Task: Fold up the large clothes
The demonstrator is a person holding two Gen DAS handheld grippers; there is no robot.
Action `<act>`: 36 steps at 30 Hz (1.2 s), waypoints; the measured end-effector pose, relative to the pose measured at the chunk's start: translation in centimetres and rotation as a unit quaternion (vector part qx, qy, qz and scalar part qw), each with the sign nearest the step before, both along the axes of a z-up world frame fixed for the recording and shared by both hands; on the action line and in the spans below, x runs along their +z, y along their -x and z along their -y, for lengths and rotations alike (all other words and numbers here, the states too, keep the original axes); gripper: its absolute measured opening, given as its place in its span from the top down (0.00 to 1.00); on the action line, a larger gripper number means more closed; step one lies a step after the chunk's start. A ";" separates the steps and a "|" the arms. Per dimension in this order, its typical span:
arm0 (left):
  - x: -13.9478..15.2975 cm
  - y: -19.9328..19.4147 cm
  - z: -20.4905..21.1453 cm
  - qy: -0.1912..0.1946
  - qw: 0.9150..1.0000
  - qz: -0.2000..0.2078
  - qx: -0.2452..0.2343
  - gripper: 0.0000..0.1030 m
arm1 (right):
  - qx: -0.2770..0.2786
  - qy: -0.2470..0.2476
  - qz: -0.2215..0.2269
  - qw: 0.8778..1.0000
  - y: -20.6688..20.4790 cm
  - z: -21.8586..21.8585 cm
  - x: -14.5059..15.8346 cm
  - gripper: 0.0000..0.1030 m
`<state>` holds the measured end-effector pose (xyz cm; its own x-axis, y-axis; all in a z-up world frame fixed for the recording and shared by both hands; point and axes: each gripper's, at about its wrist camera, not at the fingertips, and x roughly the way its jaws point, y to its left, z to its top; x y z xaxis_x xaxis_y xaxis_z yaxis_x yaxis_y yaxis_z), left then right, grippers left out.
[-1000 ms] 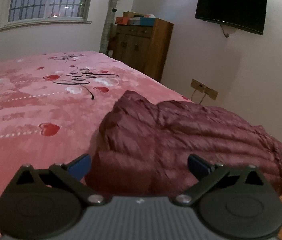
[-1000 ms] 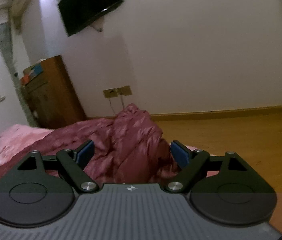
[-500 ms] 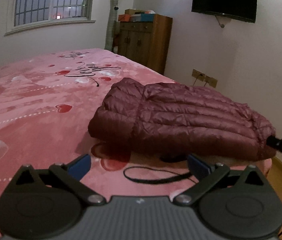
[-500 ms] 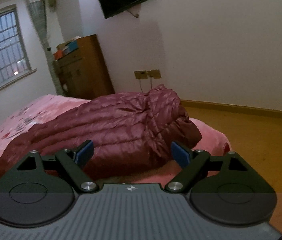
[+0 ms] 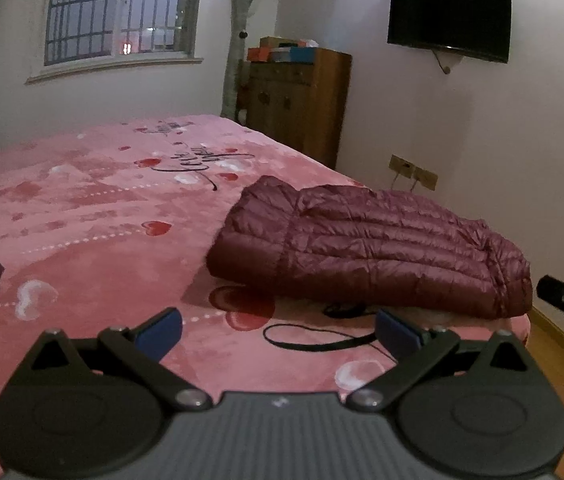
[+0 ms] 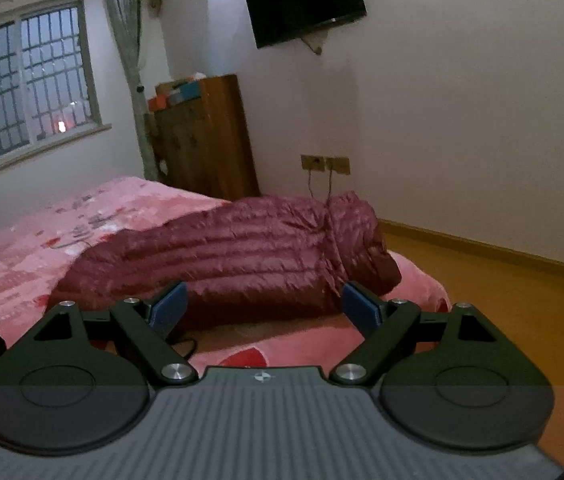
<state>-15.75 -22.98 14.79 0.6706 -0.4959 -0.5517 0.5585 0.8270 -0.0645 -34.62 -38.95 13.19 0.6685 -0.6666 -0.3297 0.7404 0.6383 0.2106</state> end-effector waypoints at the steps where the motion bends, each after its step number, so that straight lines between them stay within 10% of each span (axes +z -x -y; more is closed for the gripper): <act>1: 0.2 0.2 -0.2 0.000 1.000 0.002 0.001 0.01 | 0.002 0.003 0.002 1.000 0.2 -0.4 0.4 0.00; 36: 5.4 4.5 -2.0 0.017 0.998 0.053 -0.004 0.01 | 0.023 0.030 -0.009 0.999 4.2 -4.5 4.8 0.00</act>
